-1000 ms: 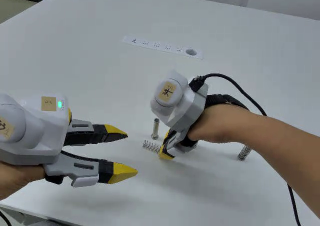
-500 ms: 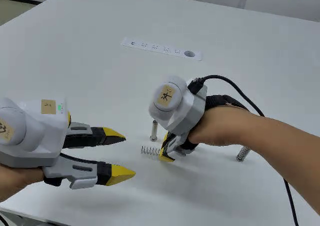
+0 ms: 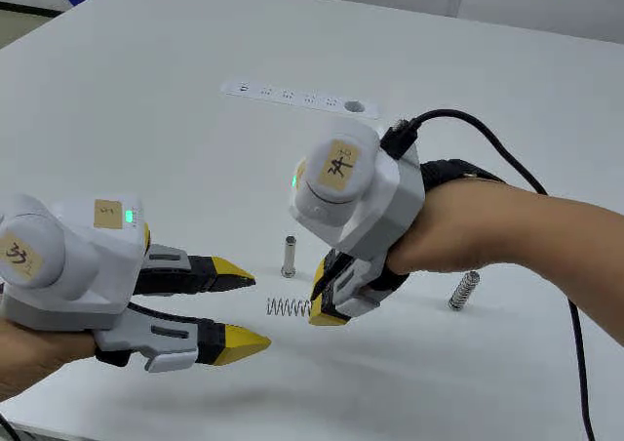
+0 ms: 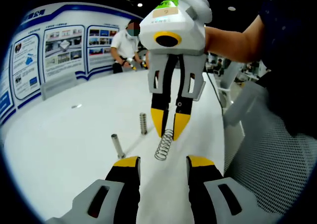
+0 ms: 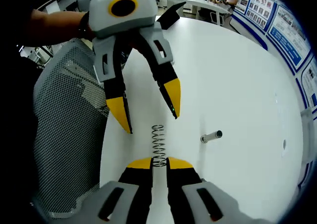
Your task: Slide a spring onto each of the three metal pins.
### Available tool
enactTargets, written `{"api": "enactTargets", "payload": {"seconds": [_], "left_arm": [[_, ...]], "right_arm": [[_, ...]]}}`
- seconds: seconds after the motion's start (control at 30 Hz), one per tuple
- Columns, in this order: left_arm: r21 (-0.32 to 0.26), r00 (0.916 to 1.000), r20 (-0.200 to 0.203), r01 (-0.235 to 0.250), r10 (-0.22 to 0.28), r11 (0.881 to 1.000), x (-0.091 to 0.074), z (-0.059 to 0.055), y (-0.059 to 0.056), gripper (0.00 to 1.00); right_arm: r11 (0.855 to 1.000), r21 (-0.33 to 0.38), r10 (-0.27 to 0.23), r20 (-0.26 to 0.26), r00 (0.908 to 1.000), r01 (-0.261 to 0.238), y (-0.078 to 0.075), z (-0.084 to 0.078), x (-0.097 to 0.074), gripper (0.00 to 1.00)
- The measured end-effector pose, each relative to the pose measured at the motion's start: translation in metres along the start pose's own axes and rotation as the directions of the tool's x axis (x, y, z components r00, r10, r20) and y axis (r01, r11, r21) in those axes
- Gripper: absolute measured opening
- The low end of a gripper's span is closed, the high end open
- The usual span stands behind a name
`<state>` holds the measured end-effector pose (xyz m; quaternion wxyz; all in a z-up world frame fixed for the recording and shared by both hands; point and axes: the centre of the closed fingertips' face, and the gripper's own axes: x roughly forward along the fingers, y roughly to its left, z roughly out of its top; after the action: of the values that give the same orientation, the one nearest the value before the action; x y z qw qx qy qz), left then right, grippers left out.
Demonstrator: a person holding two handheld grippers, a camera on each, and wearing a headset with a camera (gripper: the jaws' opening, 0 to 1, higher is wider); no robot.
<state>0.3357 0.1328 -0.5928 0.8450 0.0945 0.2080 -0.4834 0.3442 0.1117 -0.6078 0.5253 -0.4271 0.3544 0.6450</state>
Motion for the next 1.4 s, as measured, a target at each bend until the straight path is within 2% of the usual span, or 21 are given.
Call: {"api": "enactTargets", "payload": {"seconds": [0.23, 0.47, 0.8, 0.97, 1.27, 1.4], "left_arm": [[0.04, 0.9995, 0.013, 0.028, -0.028, 0.999, 0.004, 0.008, -0.008, 0.31], [0.063, 0.9991, 0.019, 0.037, -0.038, 0.997, 0.005, 0.01, -0.01, 0.26], [0.086, 0.9981, 0.02, 0.056, -0.058, 0.995, 0.006, 0.011, -0.013, 0.14], [0.09, 0.9979, 0.022, 0.058, -0.061, 0.994, 0.006, 0.013, -0.013, 0.12], [0.09, 0.9982, 0.019, 0.054, -0.056, 0.994, 0.004, 0.012, -0.011, 0.11], [0.086, 0.9981, 0.015, 0.058, -0.059, 0.995, 0.004, 0.011, -0.012, 0.11]], "right_arm": [[0.999, -0.032, 0.002, 0.003, 1.0, -0.002, 0.007, 0.005, -0.007, 0.11], [0.999, -0.055, 0.0, 0.007, 1.0, 0.001, 0.009, 0.008, -0.009, 0.11], [0.998, -0.071, 0.002, 0.008, 1.0, -0.001, 0.012, 0.01, -0.014, 0.11], [0.997, -0.076, -0.005, 0.011, 0.9999, 0.006, 0.012, 0.012, -0.018, 0.11], [0.996, -0.091, -0.015, 0.06, 0.9981, 0.021, 0.013, 0.026, -0.032, 0.11], [0.995, -0.099, -0.017, 0.102, 0.9946, 0.027, 0.014, 0.038, -0.038, 0.11]]}}
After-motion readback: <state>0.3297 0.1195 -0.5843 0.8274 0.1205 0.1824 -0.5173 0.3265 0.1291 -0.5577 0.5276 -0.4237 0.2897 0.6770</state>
